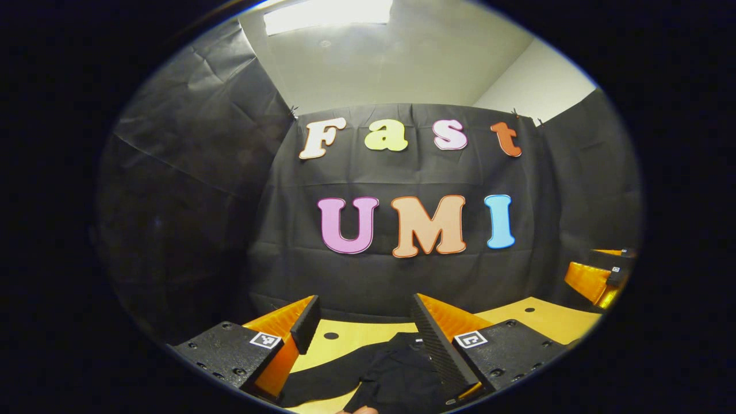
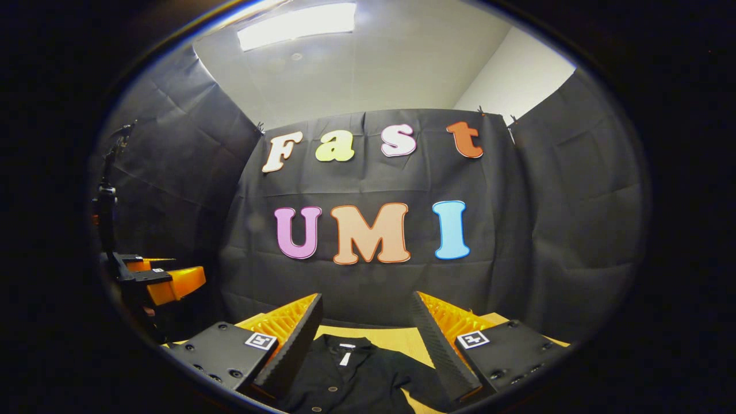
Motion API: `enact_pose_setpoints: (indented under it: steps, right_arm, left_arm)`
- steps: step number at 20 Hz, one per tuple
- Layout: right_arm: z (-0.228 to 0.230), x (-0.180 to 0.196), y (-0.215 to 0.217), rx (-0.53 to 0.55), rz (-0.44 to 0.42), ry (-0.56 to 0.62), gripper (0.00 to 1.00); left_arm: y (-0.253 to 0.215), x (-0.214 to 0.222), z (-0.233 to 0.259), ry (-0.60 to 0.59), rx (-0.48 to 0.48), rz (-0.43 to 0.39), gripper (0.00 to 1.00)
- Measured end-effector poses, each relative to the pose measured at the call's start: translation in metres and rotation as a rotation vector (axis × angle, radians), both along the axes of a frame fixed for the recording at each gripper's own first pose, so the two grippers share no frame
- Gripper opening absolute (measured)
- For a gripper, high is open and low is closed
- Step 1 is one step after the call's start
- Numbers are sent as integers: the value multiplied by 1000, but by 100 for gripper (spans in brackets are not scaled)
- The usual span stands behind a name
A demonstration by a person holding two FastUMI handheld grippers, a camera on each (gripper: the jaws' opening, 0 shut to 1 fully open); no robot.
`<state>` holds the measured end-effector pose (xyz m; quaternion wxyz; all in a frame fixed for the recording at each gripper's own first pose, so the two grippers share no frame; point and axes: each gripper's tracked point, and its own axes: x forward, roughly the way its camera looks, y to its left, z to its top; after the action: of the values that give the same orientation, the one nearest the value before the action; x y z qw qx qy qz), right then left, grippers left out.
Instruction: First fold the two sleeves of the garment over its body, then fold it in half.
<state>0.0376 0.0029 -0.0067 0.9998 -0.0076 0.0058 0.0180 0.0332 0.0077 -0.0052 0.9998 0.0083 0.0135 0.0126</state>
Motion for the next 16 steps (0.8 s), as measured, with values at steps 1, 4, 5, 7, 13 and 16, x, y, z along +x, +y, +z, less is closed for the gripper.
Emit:
enact_pose_setpoints:
  steps: [1, 4, 5, 7, 13, 16]
  right_arm:
    - [-2, 2, 2, 3, 6, 3, 99]
    - [-1, 6, -4, -2, 8, 5, 98]
    - [-3, 7, -5, 1, 11, 6, 98]
    - [-3, 10, -7, 1, 15, 8, 97]
    - [-14, 17, -35, -54, 1, 38, 97]
    - [-24, 21, -71, -101, -45, 66, 99]
  left_arm:
    - [1, 1, -1, -2, 0, 1, 92]
    - [-2, 0, -3, 6, 3, 9, 92]
    - [-3, 0, -4, 10, 7, 9, 92]
    - [-4, 2, -4, 15, 15, 12, 92]
    - [-10, 7, -2, 12, 32, 15, 93]
    - [-14, 9, -2, 16, 33, 16, 93]
